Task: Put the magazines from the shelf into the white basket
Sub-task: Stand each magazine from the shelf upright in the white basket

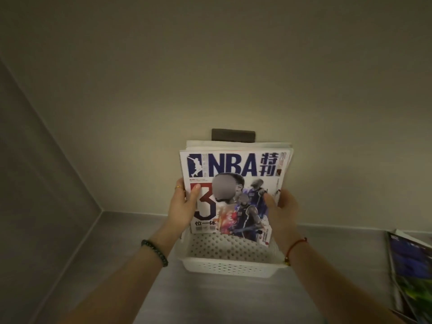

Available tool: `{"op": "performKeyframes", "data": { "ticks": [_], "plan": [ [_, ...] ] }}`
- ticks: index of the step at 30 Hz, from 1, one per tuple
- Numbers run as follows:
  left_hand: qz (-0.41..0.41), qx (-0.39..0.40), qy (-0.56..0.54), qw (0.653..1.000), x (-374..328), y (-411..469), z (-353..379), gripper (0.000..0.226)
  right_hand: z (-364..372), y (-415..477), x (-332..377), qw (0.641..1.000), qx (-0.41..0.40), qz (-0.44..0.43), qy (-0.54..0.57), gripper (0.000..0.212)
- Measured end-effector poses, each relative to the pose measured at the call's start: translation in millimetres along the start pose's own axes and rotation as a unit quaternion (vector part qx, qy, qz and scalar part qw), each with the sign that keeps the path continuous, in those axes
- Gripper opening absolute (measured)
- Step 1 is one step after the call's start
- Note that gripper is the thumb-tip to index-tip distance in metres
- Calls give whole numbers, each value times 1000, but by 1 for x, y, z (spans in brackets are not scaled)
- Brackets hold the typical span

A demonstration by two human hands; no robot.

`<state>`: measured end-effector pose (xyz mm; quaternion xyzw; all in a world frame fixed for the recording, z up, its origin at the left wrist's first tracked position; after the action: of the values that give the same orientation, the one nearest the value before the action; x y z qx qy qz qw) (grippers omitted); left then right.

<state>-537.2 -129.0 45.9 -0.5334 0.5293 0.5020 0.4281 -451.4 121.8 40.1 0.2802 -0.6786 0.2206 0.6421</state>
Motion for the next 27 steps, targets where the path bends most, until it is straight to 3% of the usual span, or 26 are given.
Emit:
{"op": "performKeyframes", "data": {
  "ticks": [2, 5, 8, 18, 22, 27],
  "plan": [
    [-1, 18, 17, 1000, 1, 2, 7, 39, -8, 5, -2, 999, -27, 0, -35, 28],
    [-17, 28, 25, 999, 5, 6, 11, 37, 1, 11, -3, 992, 14, 4, -123, 46],
    [-32, 40, 23, 998, 6, 6, 15, 32, 12, 10, 2, 988, 63, -8, -143, 42],
    [-58, 39, -6, 998, 10, 6, 11, 31, 9, 11, 9, 986, 62, -68, -139, 41],
    [-78, 14, 13, 997, 5, 3, 13, 38, 11, 13, 7, 980, 125, -41, -152, 43],
    [-75, -75, 17, 994, -1, -12, -8, 51, -9, 8, 11, 964, 180, -34, -191, 41]
  ]
}}
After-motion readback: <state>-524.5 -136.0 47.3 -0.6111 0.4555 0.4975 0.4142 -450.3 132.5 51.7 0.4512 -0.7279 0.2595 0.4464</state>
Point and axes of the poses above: each hand's wrist, its own y-axis towards the middle knuckle, its own z-axis out of the palm, x = y × z, the point moved 9 cm from there along y, towards the middle knuckle, and after that the axes turned 6 degrees about -x, right-handed, at the moved point
